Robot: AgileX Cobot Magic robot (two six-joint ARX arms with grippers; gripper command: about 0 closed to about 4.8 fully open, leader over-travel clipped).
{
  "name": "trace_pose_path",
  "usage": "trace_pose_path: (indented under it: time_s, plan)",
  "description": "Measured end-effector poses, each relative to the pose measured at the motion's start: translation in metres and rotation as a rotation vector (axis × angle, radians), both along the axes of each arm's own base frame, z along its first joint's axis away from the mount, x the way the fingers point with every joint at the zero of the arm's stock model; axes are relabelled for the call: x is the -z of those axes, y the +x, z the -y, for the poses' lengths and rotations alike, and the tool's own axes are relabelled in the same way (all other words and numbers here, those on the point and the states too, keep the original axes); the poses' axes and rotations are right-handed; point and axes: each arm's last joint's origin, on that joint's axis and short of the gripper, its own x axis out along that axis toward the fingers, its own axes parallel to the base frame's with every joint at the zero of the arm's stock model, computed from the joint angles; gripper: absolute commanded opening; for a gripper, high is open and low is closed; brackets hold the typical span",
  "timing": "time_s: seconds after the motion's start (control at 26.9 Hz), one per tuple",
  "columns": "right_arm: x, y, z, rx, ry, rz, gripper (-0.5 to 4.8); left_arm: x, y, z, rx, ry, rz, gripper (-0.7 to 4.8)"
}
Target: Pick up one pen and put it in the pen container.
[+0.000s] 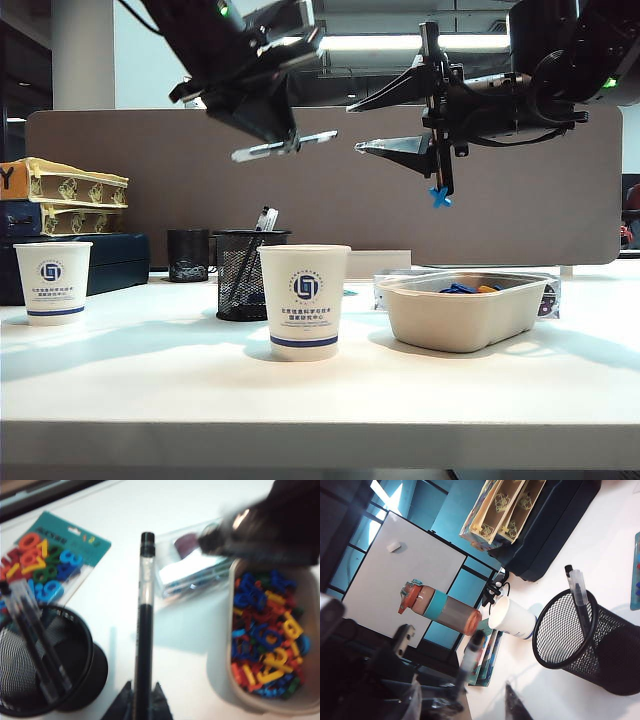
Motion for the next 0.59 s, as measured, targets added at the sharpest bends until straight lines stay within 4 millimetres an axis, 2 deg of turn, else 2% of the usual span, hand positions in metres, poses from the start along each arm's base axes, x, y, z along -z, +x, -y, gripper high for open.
trace_pose_path:
  time_s: [0.22,0.59]
  plan:
    - [0.000,0.000,-0.001,-0.007,0.005,-0.014,2.12,-0.013,0.001,0.002,0.015,-0.032,0.025,-0.05]
    - [-0.001,-0.004,-0.010,-0.038,0.013,-0.007,2.11,-0.014,-0.010,0.018,0.083,-0.047,0.016,-0.05]
